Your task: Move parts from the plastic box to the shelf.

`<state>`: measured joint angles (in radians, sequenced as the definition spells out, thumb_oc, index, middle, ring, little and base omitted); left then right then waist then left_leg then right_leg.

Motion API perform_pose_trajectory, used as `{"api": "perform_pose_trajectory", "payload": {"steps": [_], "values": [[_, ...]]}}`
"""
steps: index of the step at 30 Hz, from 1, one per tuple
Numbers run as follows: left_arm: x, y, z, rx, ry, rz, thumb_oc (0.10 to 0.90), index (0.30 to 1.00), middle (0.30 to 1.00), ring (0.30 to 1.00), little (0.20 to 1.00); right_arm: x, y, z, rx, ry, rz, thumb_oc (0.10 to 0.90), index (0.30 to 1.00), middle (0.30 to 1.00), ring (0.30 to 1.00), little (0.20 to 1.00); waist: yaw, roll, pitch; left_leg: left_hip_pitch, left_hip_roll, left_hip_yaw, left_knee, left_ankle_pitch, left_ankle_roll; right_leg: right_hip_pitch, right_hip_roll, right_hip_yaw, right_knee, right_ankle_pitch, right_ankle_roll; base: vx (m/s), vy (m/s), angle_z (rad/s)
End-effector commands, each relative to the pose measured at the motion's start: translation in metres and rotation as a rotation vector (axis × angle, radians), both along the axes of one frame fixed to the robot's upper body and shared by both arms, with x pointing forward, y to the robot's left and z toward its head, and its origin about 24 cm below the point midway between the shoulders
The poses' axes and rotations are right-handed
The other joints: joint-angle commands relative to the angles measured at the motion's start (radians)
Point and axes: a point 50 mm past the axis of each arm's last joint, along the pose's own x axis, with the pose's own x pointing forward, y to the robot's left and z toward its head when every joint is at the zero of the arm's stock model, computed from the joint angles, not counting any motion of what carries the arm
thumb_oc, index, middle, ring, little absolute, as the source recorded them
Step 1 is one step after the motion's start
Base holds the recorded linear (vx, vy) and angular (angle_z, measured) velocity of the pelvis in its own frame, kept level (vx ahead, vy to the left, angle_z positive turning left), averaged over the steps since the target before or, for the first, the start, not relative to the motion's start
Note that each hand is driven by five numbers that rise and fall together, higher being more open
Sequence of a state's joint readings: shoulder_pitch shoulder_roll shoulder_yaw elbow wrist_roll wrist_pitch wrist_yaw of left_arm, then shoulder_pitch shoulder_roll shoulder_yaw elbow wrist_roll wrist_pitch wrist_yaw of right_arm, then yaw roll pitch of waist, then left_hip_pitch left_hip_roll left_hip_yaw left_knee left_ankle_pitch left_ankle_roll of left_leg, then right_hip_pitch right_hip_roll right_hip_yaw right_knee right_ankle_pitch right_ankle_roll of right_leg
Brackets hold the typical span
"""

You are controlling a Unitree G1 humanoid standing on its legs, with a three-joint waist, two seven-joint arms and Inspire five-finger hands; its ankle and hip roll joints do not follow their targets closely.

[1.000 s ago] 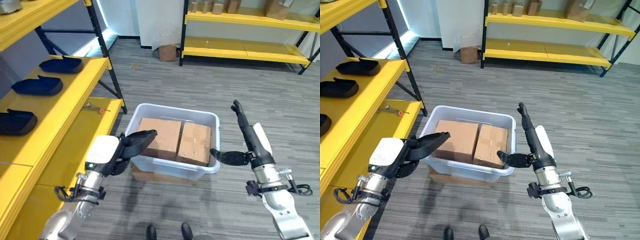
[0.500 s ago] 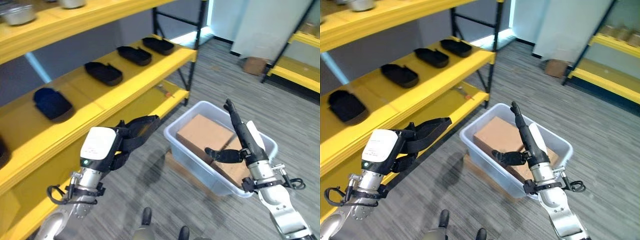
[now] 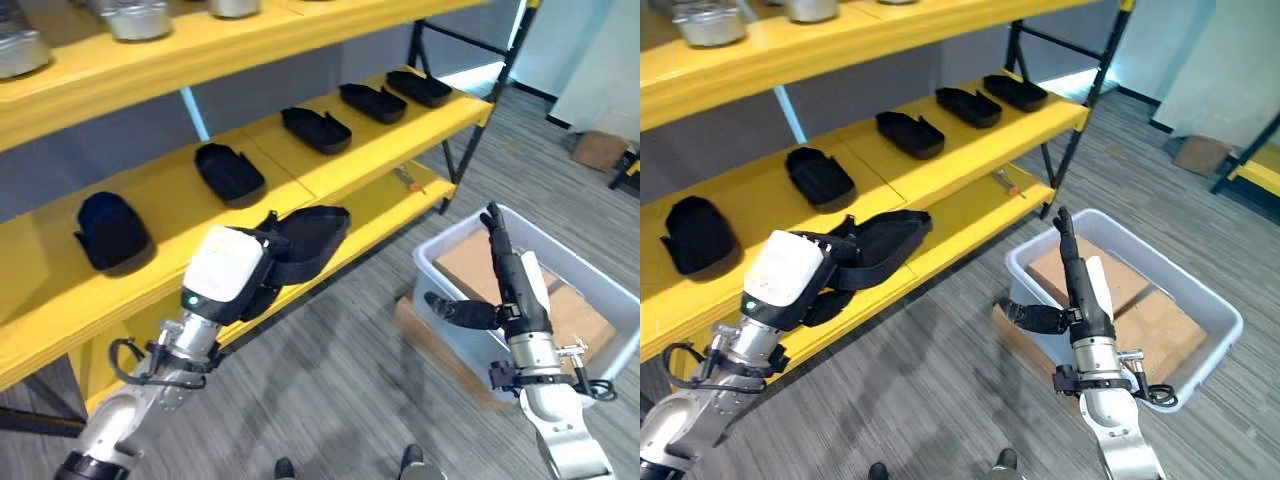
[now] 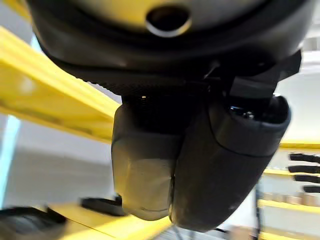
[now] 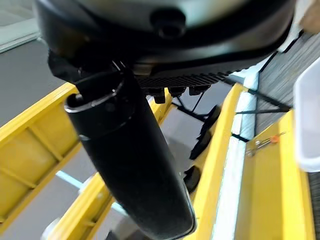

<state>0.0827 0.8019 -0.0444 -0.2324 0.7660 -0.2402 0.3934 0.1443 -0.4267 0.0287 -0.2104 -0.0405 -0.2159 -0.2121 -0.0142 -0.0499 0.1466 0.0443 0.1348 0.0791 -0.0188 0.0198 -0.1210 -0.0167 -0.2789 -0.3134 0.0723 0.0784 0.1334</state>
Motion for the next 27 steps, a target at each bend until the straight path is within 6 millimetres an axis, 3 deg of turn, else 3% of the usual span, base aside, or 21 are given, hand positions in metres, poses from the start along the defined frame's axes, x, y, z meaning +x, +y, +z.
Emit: {"api": "perform_pose_trajectory", "payload": {"steps": [1,2,9,11,12,13,16,18,19,20,23,25,27], "values": [[-0.009,-0.011,0.051,-0.063,-0.373,-0.068,0.4,0.3,0.3,0.3,0.3,0.006,0.002,0.042,-0.075,-0.224,0.049,0.9,1.0,1.0,1.0,1.0,-0.007,0.023,-0.116,-0.005,0.069,0.0,-0.048,0.026,0.018,-0.018,-0.006,-0.002,0.032,-0.025,0.033,-0.01,0.131,0.13],[-0.01,-0.011,0.051,-0.061,-0.373,-0.067,0.4,0.3,0.3,0.3,0.3,0.006,0.002,0.042,-0.074,-0.224,0.05,0.9,1.0,1.0,1.0,1.0,-0.008,0.02,-0.116,-0.006,0.066,0.0,-0.046,0.025,0.02,-0.017,-0.009,-0.002,0.03,-0.023,0.035,0.01,0.148,0.16],[-0.023,0.009,0.057,-0.02,-0.476,0.054,0.4,0.3,0.3,0.3,0.3,0.015,0.018,0.039,-0.068,-0.217,0.087,0.9,1.0,1.0,1.0,1.0,0.055,-0.028,-0.121,-0.019,-0.069,-0.03,-0.034,-0.032,0.088,0.0,-0.1,0.016,-0.031,0.082,0.091,0.03,0.218,0.1],[-0.025,0.013,0.059,-0.011,-0.496,0.081,0.4,0.3,0.3,0.3,0.3,0.017,0.024,0.038,-0.063,-0.214,0.098,0.9,1.0,1.0,1.0,1.0,0.073,-0.041,-0.12,-0.02,-0.111,-0.037,-0.026,-0.05,0.108,0.001,-0.129,0.029,-0.029,0.116,0.103,0.07,0.288,0.05],[-0.022,0.013,0.06,-0.014,-0.502,0.083,0.4,0.3,0.3,0.3,0.3,0.017,0.025,0.036,-0.057,-0.212,0.084,0.9,1.0,1.0,1.0,1.0,0.079,-0.051,-0.108,-0.043,-0.145,-0.064,0.013,-0.073,0.13,0.011,-0.146,0.073,-0.012,0.135,0.105,0.04,0.231,0.12],[-0.022,0.013,0.06,-0.014,-0.503,0.082,0.4,0.3,0.3,0.3,0.3,0.017,0.025,0.036,-0.057,-0.214,0.083,0.9,1.0,1.0,1.0,1.0,0.079,-0.053,-0.107,-0.049,-0.148,-0.064,0.017,-0.069,0.131,0.007,-0.149,0.073,-0.012,0.139,0.103,0.06,0.213,0.23],[-0.016,0.005,0.061,-0.032,-0.497,0.036,0.4,0.3,0.3,0.3,0.3,0.015,0.019,0.033,-0.069,-0.205,0.05,0.9,1.0,1.0,1.0,1.0,0.058,-0.038,-0.105,-0.073,-0.178,-0.127,0.017,-0.051,0.152,-0.013,-0.09,0.212,0.042,0.124,0.067,0.04,0.169,0.85],[-0.009,-0.001,0.059,-0.057,-0.465,-0.002,0.4,0.3,0.3,0.3,0.3,0.01,0.013,0.029,-0.071,-0.184,0.03,0.9,1.0,1.0,1.0,1.0,0.021,-0.014,-0.1,-0.075,-0.194,-0.199,-0.015,-0.009,0.171,-0.067,0.035,0.353,0.153,0.074,0.021,0.09,0.25,1.25],[-0.008,-0.003,0.056,-0.062,-0.436,-0.012,0.4,0.3,0.3,0.3,0.3,0.008,0.011,0.027,-0.084,-0.169,0.037,0.9,1.0,1.0,1.0,1.0,-0.003,0.009,-0.093,-0.055,-0.194,-0.234,-0.035,0.005,0.182,-0.116,0.151,0.398,0.21,0.001,-0.022,0.21,0.205,1.15],[-0.008,-0.003,0.055,-0.063,-0.421,-0.015,0.4,0.3,0.3,0.3,0.3,0.007,0.011,0.025,-0.087,-0.162,0.042,0.9,1.0,1.0,1.0,1.0,-0.012,0.013,-0.089,-0.035,-0.194,-0.247,-0.048,0.0,0.186,-0.147,0.202,0.394,0.221,-0.042,-0.035,0.19,0.147,1.11],[-0.009,0.0,0.051,-0.087,-0.407,0.01,0.4,0.3,0.3,0.3,0.3,0.006,0.011,0.023,-0.072,-0.156,0.05,0.9,1.0,1.0,1.0,1.0,-0.014,0.001,-0.072,-0.008,-0.214,-0.243,-0.058,-0.004,0.192,-0.214,0.278,0.298,0.177,-0.038,-0.044,0.12,0.008,0.26],[-0.01,0.0,0.049,-0.104,-0.409,0.022,0.4,0.3,0.3,0.3,0.3,0.006,0.011,0.022,-0.066,-0.155,0.051,0.9,1.0,1.0,1.0,1.0,-0.022,-0.002,-0.067,0.004,-0.22,-0.242,-0.052,-0.012,0.187,-0.226,0.293,0.248,0.121,-0.021,-0.038,0.11,-0.008,0.18],[-0.01,-0.001,0.048,-0.116,-0.41,0.023,0.4,0.3,0.3,0.3,0.3,0.006,0.011,0.022,-0.066,-0.158,0.051,0.9,1.0,1.0,1.0,1.0,-0.034,-0.005,-0.066,0.003,-0.225,-0.253,-0.036,-0.019,0.182,-0.2,0.294,0.251,0.075,-0.013,-0.036,0.08,-0.038,0.5]]}}
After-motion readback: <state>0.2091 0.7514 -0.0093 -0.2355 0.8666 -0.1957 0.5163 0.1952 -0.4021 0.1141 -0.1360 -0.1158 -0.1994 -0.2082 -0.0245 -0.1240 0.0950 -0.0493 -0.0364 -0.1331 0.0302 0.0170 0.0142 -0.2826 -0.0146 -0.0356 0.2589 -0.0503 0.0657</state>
